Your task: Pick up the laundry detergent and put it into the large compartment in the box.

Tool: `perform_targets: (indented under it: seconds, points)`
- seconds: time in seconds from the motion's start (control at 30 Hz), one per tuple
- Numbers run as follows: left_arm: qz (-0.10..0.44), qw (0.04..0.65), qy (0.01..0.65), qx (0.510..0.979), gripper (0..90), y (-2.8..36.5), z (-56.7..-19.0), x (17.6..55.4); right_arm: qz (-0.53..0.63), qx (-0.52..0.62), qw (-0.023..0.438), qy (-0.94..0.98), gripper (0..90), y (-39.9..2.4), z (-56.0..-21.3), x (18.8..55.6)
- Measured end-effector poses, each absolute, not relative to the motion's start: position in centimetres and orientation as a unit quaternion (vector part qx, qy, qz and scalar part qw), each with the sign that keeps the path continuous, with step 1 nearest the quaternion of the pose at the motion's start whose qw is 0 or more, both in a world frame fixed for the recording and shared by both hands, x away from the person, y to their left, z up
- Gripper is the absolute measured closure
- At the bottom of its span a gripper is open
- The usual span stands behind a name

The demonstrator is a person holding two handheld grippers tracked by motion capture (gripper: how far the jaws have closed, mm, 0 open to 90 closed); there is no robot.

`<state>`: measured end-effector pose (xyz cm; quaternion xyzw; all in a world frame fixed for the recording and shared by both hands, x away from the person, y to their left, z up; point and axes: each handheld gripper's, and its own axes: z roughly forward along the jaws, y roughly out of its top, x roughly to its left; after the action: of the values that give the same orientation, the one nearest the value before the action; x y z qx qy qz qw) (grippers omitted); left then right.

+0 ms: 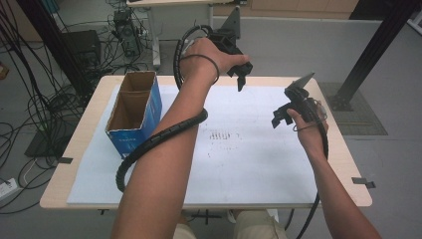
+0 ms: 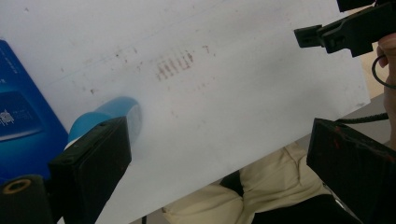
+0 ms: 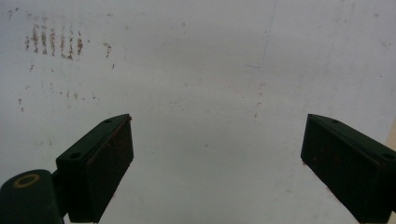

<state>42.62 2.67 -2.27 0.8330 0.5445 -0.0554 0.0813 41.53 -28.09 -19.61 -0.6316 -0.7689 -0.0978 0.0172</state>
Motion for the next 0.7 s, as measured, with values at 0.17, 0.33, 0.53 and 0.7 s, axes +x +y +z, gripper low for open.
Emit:
perform_targets:
  seconds: [0.17, 0.33, 0.53, 0.7]
  points:
    - [-0.057, 0.080, 0.543, 0.834, 6.8, 2.52, -2.42, 42.60, -0.100, -0.633, 0.017, -0.768, 9.2, -28.23, -19.46, 41.38]
    - [-0.056, 0.079, 0.543, 0.834, 6.7, 2.29, -2.56, 42.63, -0.098, -0.634, 0.020, -0.767, 9.2, -28.35, -19.50, 41.45]
    - [-0.058, 0.076, 0.540, 0.837, 6.8, 2.03, -2.62, 42.75, -0.101, -0.636, 0.021, -0.765, 9.2, -28.50, -19.51, 41.33]
    - [-0.058, 0.074, 0.539, 0.837, 6.7, 1.92, -2.66, 42.85, -0.102, -0.637, 0.020, -0.764, 9.3, -28.62, -19.48, 41.27]
